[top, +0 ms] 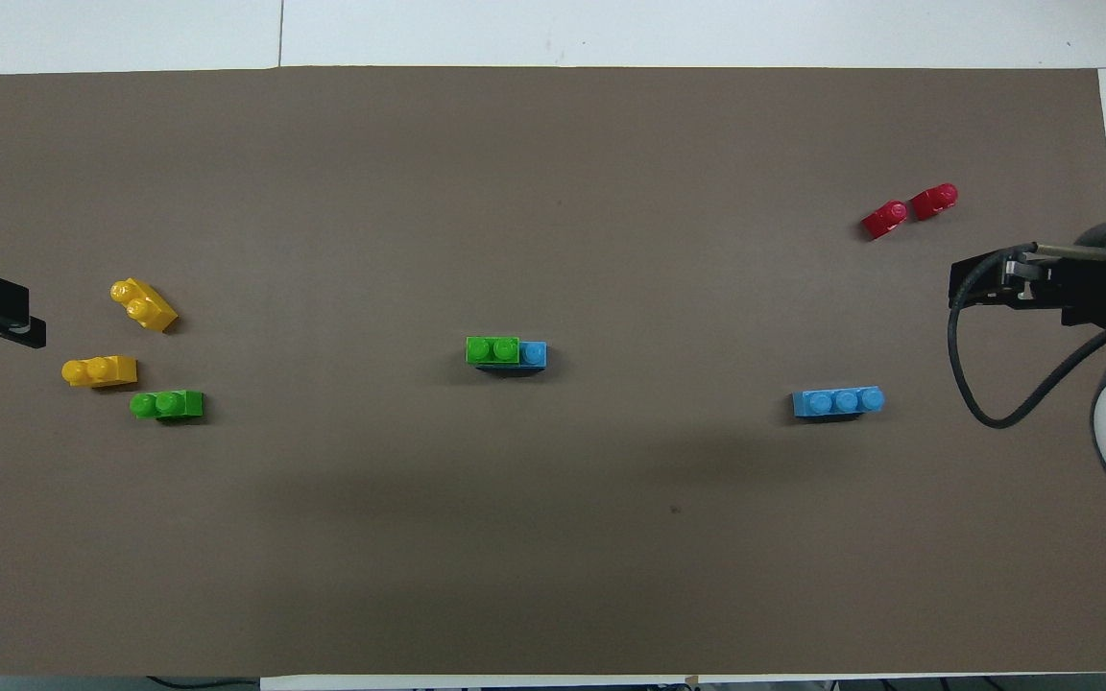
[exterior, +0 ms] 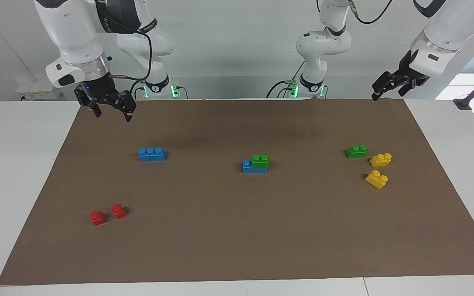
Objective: Remove green block with left arm and hold with right
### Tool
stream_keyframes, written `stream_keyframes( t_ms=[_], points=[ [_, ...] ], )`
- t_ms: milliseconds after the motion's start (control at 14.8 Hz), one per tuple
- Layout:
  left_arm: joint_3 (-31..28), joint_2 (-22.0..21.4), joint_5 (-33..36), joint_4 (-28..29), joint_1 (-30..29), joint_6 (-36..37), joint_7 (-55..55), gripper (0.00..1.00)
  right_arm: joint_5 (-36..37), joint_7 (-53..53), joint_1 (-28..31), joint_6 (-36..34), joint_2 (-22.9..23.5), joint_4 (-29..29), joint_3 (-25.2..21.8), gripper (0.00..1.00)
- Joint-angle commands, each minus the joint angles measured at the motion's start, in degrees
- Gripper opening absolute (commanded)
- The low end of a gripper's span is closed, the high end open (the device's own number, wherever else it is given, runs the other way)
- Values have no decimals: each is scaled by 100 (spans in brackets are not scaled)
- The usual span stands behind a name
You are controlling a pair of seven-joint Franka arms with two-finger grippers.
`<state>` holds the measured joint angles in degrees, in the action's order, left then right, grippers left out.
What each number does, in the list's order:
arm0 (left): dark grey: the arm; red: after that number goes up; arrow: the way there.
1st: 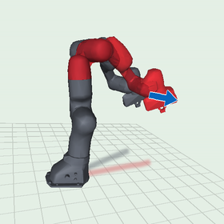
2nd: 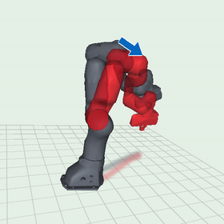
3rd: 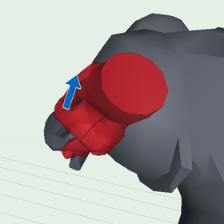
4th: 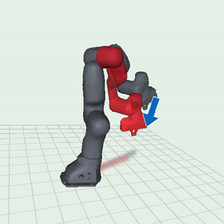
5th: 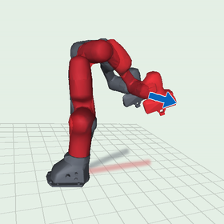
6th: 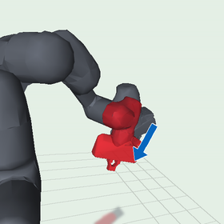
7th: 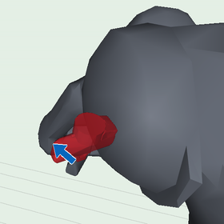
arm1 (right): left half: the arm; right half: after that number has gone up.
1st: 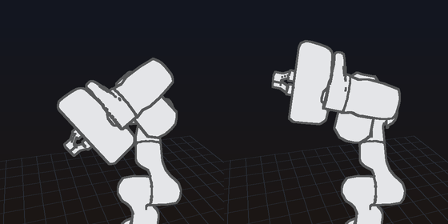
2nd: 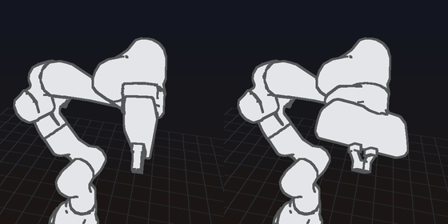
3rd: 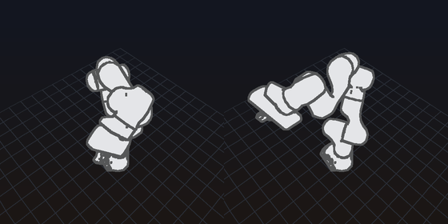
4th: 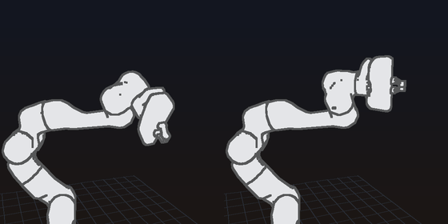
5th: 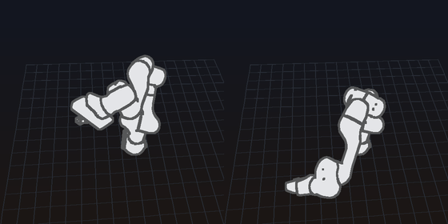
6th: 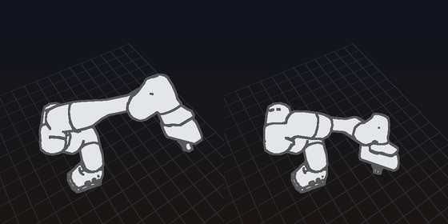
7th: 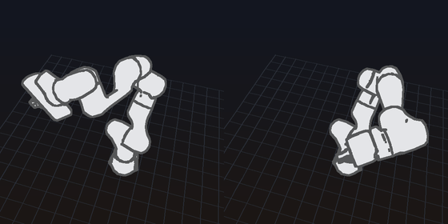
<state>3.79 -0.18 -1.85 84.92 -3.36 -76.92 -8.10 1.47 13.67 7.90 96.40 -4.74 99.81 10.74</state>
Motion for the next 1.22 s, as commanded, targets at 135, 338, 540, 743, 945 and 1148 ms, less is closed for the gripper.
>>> stream_keyframes(
  t_ms=[135,338,540,743,945,1148],
  points=[
    [17,36,-105,-54,-42,-51,72,100,108,-119,53,-104,-97,56,51,100],
    [17,36,-105,-54,-51,-77,63,100,108,-119,53,-104,-97,56,51,100],
    [17,36,-105,-54,-42,-77,54,100,99,-128,53,-104,-97,56,51,100],
    [8,27,-105,-19,-25,-77,28,100,99,-128,62,-104,-97,56,51,100],
    [8,18,-105,-1,-7,-77,-16,100,99,-128,53,-104,-106,65,51,100],
    [8,-25,-105,7,-7,-77,-16,100,99,-119,53,-104,-106,65,51,100]
  ],
)
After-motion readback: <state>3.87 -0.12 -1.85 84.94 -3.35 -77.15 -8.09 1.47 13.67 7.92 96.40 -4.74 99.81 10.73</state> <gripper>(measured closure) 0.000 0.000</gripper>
